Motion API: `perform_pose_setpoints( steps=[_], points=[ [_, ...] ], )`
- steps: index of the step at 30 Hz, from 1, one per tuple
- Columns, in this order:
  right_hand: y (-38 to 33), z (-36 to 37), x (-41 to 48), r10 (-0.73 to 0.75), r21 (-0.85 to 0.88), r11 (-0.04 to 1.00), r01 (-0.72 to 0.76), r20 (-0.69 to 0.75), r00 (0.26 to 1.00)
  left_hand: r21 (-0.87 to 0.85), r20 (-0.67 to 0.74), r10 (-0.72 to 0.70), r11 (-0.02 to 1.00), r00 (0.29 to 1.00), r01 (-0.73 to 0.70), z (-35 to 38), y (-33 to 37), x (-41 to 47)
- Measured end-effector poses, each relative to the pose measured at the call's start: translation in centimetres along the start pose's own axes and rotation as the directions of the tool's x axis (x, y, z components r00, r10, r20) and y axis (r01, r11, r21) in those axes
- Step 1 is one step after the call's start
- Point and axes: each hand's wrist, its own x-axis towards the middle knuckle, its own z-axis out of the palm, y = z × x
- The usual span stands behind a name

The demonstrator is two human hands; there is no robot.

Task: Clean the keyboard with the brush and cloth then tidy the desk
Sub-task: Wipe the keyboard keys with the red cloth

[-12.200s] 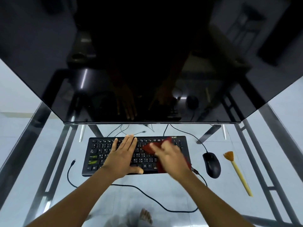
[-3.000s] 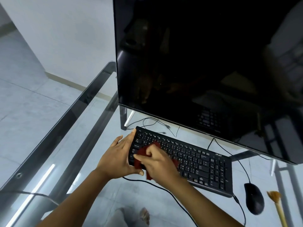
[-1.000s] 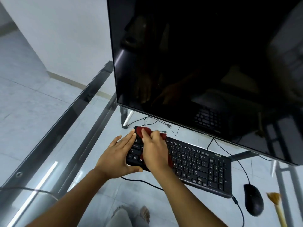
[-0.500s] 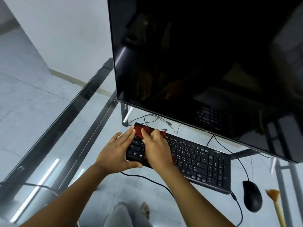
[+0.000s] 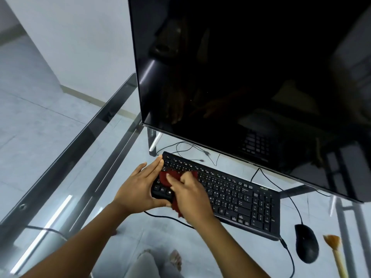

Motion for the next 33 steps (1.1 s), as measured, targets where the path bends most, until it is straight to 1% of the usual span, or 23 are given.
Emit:
perform_pose_setpoints(
  steps=[2,4,6,8,10,11,12,14,15,16,17,19,20,21,23,25,26,27,28,29,31,32,33],
  points=[
    [2.5,-1.7,-1.2,0.08,-0.03,0.996,-0.084,-0.113,0.99,0.009,0.013,-0.003,1.0,1.0,0.003,-0.1,0.0,0.0],
    [4.8,-3.0,-2.3,0.243,0.031,0.97,-0.242,-0.205,0.948,0.017,0.033,0.001,1.0,0.999,-0.001,0.0,0.1,0.0],
    [6.6,-2.6,-2.8,0.304,0.048,0.952,-0.302,-0.257,0.917,0.018,0.02,-0.005,1.0,1.0,0.005,0.0,0.1,0.0],
    [5.3,-1.4,-3.3,0.237,-0.073,0.963,-0.259,-0.227,0.945,0.03,0.021,-0.008,1.0,1.0,0.007,-0.1,0.1,0.1],
    [2.2,0.0,-2.8,0.154,-0.018,0.987,-0.159,-0.151,0.976,0.036,0.012,-0.015,0.999,1.0,0.015,-0.1,0.1,-0.1],
    [1.1,0.7,-2.5,0.077,0.064,0.995,-0.074,-0.051,0.996,0.029,0.014,-0.02,0.999,1.0,0.02,-0.1,0.2,-0.1],
    [0.6,0.8,-2.1,-0.03,0.066,0.997,0.028,0.025,0.999,0.023,0.018,-0.022,0.999,1.0,0.022,-0.1,0.3,-0.1],
    [1.3,-0.9,-1.9,-0.014,0.045,0.999,0.012,0.064,0.998,0.02,0.015,-0.023,1.0,1.0,0.022,-0.1,0.4,-0.1],
    [2.3,-2.3,-2.2,-0.033,-0.089,0.995,0.035,0.024,0.999,0.021,0.013,-0.022,1.0,1.0,0.022,-0.2,0.4,-0.1],
    [3.9,-3.4,-2.4,-0.017,-0.176,0.984,0.016,-0.006,1.0,0.023,0.018,-0.019,1.0,1.0,0.019,-0.2,0.3,0.0],
    [5.5,-4.6,-2.6,0.041,-0.2,0.979,-0.045,-0.027,0.999,0.026,0.023,-0.016,1.0,1.0,0.016,-0.2,0.3,0.0],
    [9.0,-6.1,-3.2,0.219,-0.174,0.955,-0.241,-0.134,0.966,0.022,0.017,-0.011,1.0,1.0,0.01,-0.3,0.2,0.0],
    [9.6,-6.5,-3.4,0.224,-0.203,0.943,-0.264,-0.202,0.953,0.022,0.016,-0.008,1.0,1.0,0.007,-0.3,0.3,0.0],
    [9.5,-6.2,-3.5,0.225,-0.244,0.931,-0.27,-0.195,0.955,0.025,0.018,-0.004,1.0,1.0,0.004,-0.2,0.3,0.0],
    [7.4,-4.8,-3.5,0.176,-0.22,0.954,-0.205,-0.145,0.974,0.025,0.021,-0.002,1.0,1.0,0.002,-0.1,0.3,-0.1],
    [4.2,-3.6,-3.2,0.02,-0.248,0.969,-0.021,-0.007,1.0,0.02,0.026,-0.007,1.0,1.0,0.006,-0.1,0.4,-0.2],
    [3.3,-3.1,-2.7,-0.075,-0.248,0.965,0.089,0.065,0.995,0.02,0.027,-0.006,1.0,1.0,0.006,-0.2,0.4,-0.1],
    [2.8,-3.0,-2.0,-0.124,-0.263,0.953,0.148,0.107,0.986,0.019,0.028,-0.006,1.0,1.0,0.005,-0.2,0.3,-0.1],
    [3.1,-3.0,-1.1,-0.145,-0.28,0.946,0.164,0.088,0.986,0.016,0.031,-0.006,1.0,0.999,0.006,-0.3,0.3,0.0],
    [3.7,-3.2,-0.2,-0.113,-0.27,0.956,0.114,0.019,0.993,0.015,0.034,-0.009,1.0,0.999,0.008,-0.3,0.3,0.0],
    [5.1,-3.7,1.6,0.094,-0.211,0.97,-0.12,-0.128,0.987,0.02,0.031,-0.009,1.0,0.999,0.009,-0.3,0.2,0.0],
    [5.1,-3.7,2.2,0.132,-0.243,0.954,-0.176,-0.187,0.973,0.022,0.028,-0.007,1.0,1.0,0.006,-0.3,0.3,-0.1],
    [4.8,-3.2,2.6,0.126,-0.231,0.958,-0.171,-0.196,0.972,0.02,0.027,-0.007,1.0,1.0,0.007,-0.2,0.3,0.0]
  ],
)
